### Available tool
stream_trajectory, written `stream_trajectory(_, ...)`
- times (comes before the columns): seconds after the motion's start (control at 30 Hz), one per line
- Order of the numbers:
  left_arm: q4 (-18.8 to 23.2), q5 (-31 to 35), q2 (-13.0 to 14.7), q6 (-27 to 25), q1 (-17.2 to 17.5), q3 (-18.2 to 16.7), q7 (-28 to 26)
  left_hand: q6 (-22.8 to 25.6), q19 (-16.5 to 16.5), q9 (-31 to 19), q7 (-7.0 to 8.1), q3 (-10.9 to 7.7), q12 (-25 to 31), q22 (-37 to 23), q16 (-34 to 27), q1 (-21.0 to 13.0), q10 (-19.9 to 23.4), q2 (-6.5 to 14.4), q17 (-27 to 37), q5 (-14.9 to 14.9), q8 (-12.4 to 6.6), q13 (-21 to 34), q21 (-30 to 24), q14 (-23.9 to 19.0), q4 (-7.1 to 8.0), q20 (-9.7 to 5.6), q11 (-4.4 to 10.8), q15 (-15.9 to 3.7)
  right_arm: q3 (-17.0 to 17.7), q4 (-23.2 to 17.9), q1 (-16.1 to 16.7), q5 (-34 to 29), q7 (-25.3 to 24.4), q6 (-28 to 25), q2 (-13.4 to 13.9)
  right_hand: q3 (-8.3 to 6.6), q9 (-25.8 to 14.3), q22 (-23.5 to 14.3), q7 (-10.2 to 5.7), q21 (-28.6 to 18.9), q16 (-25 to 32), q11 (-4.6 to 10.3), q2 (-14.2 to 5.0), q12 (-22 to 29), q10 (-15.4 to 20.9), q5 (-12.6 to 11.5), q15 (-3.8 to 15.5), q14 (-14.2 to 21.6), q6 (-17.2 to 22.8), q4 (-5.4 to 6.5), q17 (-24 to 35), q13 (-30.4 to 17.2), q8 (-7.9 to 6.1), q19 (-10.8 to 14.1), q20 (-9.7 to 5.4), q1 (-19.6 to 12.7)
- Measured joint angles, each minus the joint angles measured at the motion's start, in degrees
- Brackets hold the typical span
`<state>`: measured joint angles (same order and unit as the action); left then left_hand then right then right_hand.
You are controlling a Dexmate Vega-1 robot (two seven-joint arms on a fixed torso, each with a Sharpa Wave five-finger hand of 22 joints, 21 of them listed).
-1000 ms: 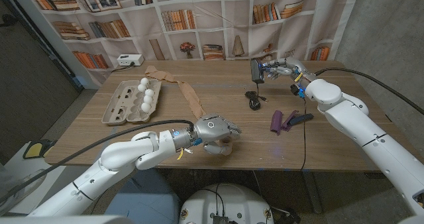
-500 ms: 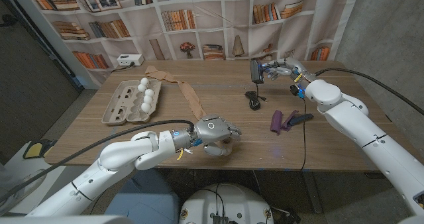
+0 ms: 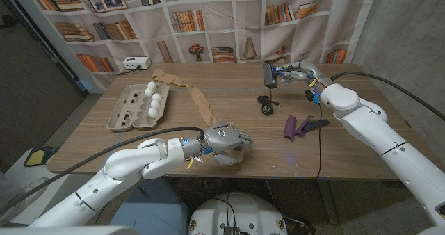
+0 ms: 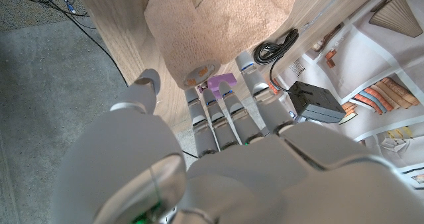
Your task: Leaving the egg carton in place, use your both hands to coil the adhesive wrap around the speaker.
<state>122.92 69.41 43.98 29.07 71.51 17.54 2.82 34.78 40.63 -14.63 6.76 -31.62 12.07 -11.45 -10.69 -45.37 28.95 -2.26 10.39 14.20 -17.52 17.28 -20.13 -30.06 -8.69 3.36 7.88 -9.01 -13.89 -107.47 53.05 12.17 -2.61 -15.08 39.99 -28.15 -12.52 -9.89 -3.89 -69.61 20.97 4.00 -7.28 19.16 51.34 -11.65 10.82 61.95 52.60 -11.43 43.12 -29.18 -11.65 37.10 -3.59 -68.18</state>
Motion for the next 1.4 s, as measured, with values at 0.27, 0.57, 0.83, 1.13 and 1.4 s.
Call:
stream_trajectory(0.27, 0.01, 0.64, -0.27, -0.29, 0.00, 0.16, 0.20, -0.41, 0.00, 0.00, 0.41, 0.00, 0.00, 0.00, 0.00, 0.00, 0.00, 0.00, 0.00, 0.00, 0.55, 0.00, 0.00, -0.01, 0.00, 0.00, 0.00, 0.00, 0.24, 0.25, 0.19, 0.17, 0.00, 0.04, 0.07, 0.00, 0.00, 0.00, 0.00, 0.00, 0.00, -0.24, 0.00, 0.00, 0.24, 0.02, 0.00, 0.00, 0.00, 0.00, 0.09, 0.00, 0.24, 0.00, 0.00, 0.00)
stream_trajectory(0.57, -0.07, 0.63, -0.84, -0.37, -0.62, 0.89, 1.51, -0.91, -0.25, 0.00, 0.71, 0.01, 0.00, -0.01, 0.00, 0.00, -0.01, 0.00, 0.00, 0.22, 1.00, 0.00, 0.16, 0.01, 0.00, 0.25, 0.01, 0.02, 0.61, 0.66, 0.47, 0.56, 0.21, 0.62, 0.16, 0.00, -0.01, 0.00, 0.00, 0.00, 0.00, -0.24, 0.00, 0.04, 0.24, -0.02, 0.00, 0.00, 0.00, 0.00, 0.19, 0.00, 0.24, -0.19, 0.19, 0.00)
stream_trajectory(0.83, -0.27, 0.50, -1.10, -0.51, -1.16, 1.37, 3.11, -1.67, -0.52, -0.01, 0.84, 0.01, 0.00, -0.09, 0.00, 0.60, -0.52, -0.02, 0.01, 0.22, 1.45, 0.01, 0.23, 0.50, 0.00, 0.53, 0.10, 0.52, 0.84, 0.79, 0.68, 0.73, 0.25, 0.86, 0.23, 0.00, -0.01, 0.00, 0.00, 0.00, 0.00, -0.23, 0.00, 0.04, 0.23, -0.02, 0.00, 0.00, 0.00, 0.00, 0.29, 0.00, 0.24, -0.52, 0.11, 0.00)
stream_trajectory(1.13, -0.31, -0.62, -1.14, -0.44, -1.49, 1.63, 5.27, -2.25, -1.36, 0.28, 0.61, -0.23, 0.01, -0.17, 0.00, 1.29, -1.25, -0.23, 0.16, 0.21, 1.85, 0.01, 0.43, 1.75, 0.24, 1.36, -0.01, 0.94, 1.00, 0.86, 0.90, 0.87, 0.26, 0.96, 0.27, 0.00, -0.01, 0.00, 0.00, -0.33, -0.17, -0.19, 0.00, 0.04, 0.20, -0.02, -0.01, 0.00, 0.00, 0.00, 0.28, 0.00, 0.23, -0.52, 0.11, 0.00)
stream_trajectory(1.4, -0.23, -2.08, -0.83, -0.17, -2.20, 1.90, 7.82, -3.68, -5.05, 0.42, 0.40, -2.10, -0.22, -0.08, 0.53, 0.55, -2.88, 0.50, 0.15, 2.17, 2.96, 0.01, 1.90, 4.67, -0.34, 2.16, -0.62, 2.00, 1.22, 0.77, 1.24, 0.96, 0.27, 1.03, 0.37, 0.00, 0.00, 0.00, 0.00, -0.33, -0.17, -0.19, 0.00, 0.02, 0.19, -0.01, 0.00, -0.01, 0.00, 0.00, 0.28, 0.00, 0.23, -0.52, 0.11, 0.00)
